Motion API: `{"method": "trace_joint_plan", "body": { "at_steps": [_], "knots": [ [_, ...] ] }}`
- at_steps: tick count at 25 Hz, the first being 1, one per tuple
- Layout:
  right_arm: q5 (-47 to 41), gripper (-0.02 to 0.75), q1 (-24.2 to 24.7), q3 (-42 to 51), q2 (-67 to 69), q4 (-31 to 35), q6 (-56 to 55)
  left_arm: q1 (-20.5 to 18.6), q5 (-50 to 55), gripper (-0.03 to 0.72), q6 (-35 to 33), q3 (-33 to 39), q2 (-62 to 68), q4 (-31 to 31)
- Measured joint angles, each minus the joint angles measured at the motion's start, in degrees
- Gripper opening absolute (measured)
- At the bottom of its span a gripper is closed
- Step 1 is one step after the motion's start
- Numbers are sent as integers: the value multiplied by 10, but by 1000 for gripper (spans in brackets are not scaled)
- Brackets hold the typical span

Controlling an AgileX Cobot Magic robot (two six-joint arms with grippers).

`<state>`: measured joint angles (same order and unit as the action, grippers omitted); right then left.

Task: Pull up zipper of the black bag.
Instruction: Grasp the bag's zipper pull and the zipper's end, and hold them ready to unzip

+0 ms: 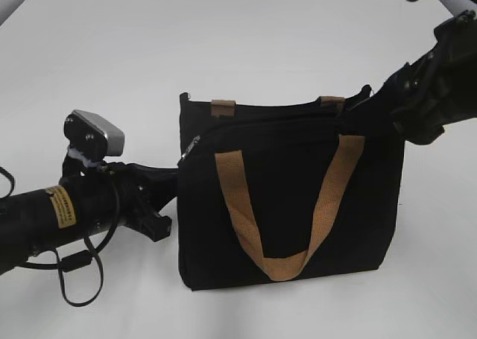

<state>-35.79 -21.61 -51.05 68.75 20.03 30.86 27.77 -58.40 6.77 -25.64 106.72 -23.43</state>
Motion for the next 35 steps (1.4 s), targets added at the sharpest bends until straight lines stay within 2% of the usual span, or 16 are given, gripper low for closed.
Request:
{"method": "trace_joint_plan", "body": {
  "at_steps": [4, 8, 13, 20, 28, 35],
  "knots": [
    [0, 480, 0, 0, 0, 63, 30, 0, 1, 6, -1, 33, -50, 22],
    [-1, 454, -5, 0, 0, 152, 131, 0, 1, 4, -6, 65, -119, 49],
    [-1, 412, -70, 0, 8, 217, 251, 0, 1, 4, -8, 74, -191, 49],
    [34, 386, -133, -7, 86, 263, 274, 0, 3, 4, -20, 74, -241, 25],
    [56, 375, -138, -73, 187, 294, 275, 1, -17, 4, -21, 74, -278, 22],
    [64, 284, -138, -98, 220, 293, 278, 2, -46, 6, -22, 74, -282, 21]
  ]
}}
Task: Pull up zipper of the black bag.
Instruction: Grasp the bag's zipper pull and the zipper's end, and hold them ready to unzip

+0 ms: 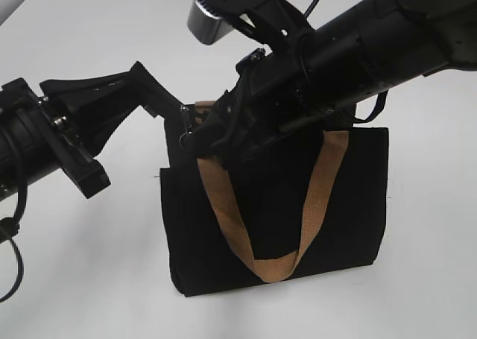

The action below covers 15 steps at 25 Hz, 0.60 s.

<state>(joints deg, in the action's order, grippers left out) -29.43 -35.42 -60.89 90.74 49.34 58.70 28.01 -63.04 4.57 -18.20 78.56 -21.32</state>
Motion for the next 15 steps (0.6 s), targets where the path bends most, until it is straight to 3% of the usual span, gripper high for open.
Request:
{"method": "trace_joint_plan", "body": {
  "at_steps": [11, 15],
  "knots": [
    [17, 251, -16, -5, 22, 1, 45, 0, -4, 6, 0, 0, 0, 0],
    [35, 197, -18, -5, 25, 1, 50, 0, -4, 5, 0, 0, 0, 0]
  ]
}}
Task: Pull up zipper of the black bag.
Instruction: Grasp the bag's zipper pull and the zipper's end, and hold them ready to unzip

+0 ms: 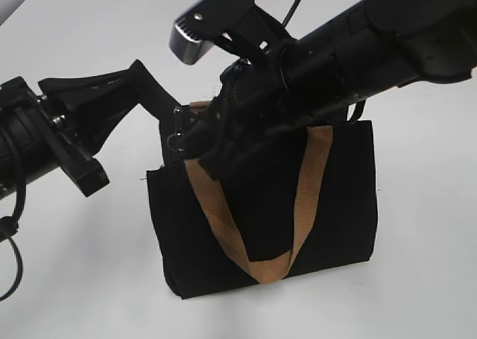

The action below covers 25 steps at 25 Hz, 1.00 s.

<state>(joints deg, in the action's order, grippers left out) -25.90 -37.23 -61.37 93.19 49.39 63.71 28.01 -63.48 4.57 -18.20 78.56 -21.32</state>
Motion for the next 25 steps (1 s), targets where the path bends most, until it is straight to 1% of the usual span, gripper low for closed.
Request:
{"method": "trace_joint_plan", "body": {
  "at_steps": [3, 7, 8, 14, 18, 23, 25],
  "knots": [
    [8, 135, 0, 0, 0, -1, 1, 0, 0, 5, 0, 0, 0, 0],
    [8, 9, 0, 0, 0, -1, 1, 0, 1, 5, 0, 0, -1, 0],
    [8, -1, 0, 0, 0, -1, 1, 0, 3, 5, 0, 0, -1, 1],
    [4, -1, 0, 1, -29, -14, 1, 0, 14, 5, 0, 0, -1, 6],
    [-21, -1, 0, 1, -51, -40, 1, 0, 18, 5, 0, 0, -1, 24],
    [-41, -1, -1, 1, -54, -45, 1, 0, 21, 5, 3, 0, -1, 29],
    [-41, 18, -1, 1, -54, -45, 1, 0, 17, 5, 9, 0, -1, 28]
  ]
}}
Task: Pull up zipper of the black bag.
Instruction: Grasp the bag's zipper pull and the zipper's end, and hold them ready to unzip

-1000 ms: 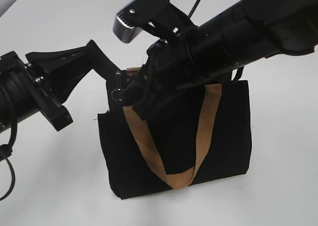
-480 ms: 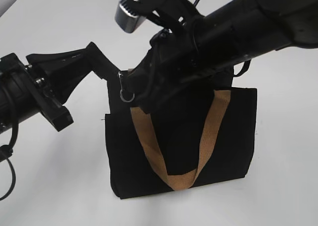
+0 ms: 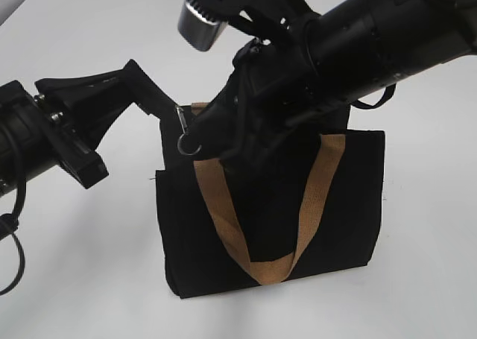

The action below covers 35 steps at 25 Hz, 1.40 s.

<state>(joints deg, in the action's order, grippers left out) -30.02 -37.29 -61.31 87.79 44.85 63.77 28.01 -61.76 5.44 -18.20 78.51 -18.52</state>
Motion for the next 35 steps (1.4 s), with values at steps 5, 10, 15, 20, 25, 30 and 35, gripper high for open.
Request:
{"method": "trace_joint_plan", "body": {
  "at_steps": [5, 10, 15, 20, 25, 30, 35],
  "knots": [
    [6, 249, 0, 0, 9, -1, 0, 0, -17, 5, 10, 0, 0, -5],
    [29, 296, -2, 0, 29, -1, 0, 0, -17, 4, 11, 0, 0, -9],
    [38, 268, -3, 0, 40, 0, 0, 0, -18, 4, 11, 0, 0, -11],
    [47, 210, -3, -1, 48, 5, 1, 0, -17, 4, 11, 0, 0, -13],
    [47, 36, -3, -1, 48, 6, 6, 0, -15, 4, 12, 0, 0, -13],
    [44, 36, -3, -1, 40, 3, 6, 0, 4, 4, 12, 0, 0, 10],
    [16, 35, -3, 0, 13, -14, 6, 0, 62, 4, 12, 0, 0, 33]
  ]
}}
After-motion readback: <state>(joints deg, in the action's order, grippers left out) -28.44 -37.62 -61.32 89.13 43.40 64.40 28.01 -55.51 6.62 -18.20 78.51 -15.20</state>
